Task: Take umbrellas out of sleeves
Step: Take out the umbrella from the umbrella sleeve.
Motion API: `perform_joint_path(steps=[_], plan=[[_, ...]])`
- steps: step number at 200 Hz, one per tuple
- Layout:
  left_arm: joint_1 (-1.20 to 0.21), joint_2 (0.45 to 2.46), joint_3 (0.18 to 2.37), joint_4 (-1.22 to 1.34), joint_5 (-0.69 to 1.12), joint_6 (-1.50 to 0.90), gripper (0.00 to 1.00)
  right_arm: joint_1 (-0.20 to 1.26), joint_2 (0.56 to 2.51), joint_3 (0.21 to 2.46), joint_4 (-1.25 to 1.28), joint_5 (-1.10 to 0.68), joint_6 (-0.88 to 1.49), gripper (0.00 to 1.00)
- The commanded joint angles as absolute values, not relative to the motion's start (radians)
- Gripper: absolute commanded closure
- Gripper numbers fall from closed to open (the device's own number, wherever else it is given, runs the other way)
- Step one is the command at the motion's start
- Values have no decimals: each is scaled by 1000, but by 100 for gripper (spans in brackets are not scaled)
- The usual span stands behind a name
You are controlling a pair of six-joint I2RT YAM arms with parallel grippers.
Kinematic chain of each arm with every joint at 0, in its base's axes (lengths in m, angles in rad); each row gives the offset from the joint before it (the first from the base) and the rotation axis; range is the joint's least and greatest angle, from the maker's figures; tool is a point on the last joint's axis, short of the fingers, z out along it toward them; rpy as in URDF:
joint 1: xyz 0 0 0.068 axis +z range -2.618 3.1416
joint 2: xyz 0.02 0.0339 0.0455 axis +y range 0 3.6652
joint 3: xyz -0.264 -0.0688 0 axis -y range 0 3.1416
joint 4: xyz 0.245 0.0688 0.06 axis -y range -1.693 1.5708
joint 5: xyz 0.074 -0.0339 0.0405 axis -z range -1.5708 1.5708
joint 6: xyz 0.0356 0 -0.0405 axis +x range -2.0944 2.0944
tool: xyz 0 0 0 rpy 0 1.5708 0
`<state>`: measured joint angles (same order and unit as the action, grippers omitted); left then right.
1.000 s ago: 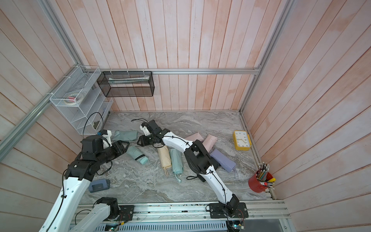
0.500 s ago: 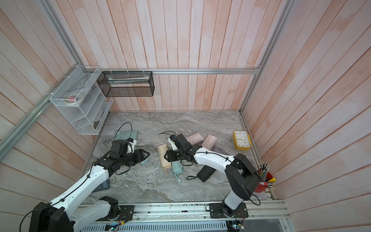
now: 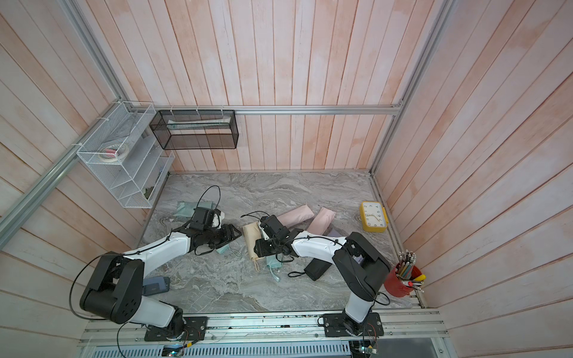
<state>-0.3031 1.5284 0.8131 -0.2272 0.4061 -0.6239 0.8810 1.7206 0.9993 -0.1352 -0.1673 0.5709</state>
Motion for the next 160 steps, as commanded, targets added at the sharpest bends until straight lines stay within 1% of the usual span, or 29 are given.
perform_joint_path(steps=[1,18,38,50,77,105,117,130,153,160], plan=[[-299,1582,892,-213,362,-596,34,888,1718,1003,-175,-105,560,47],[-295,1619,925,-213,339,-610,34,888,1692,970,-179,-78,563,47],[-293,1685,974,-215,368,-617,34,887,1653,926,-175,-63,569,47],[-293,1725,995,-206,390,-620,38,887,1629,900,-169,-62,572,48],[-293,1800,1035,-205,408,-630,42,887,1584,858,-173,-43,578,48],[-293,1849,1072,-199,422,-640,48,887,1551,827,-179,-24,583,49],[-292,1863,1087,-203,420,-644,49,887,1543,817,-174,-34,587,49],[-292,1872,1092,-200,421,-648,53,887,1539,806,-166,-50,591,49],[-289,1876,1091,-193,422,-663,54,887,1527,794,-160,-58,594,50],[-288,1875,1091,-190,421,-668,51,887,1525,790,-155,-61,598,50]])
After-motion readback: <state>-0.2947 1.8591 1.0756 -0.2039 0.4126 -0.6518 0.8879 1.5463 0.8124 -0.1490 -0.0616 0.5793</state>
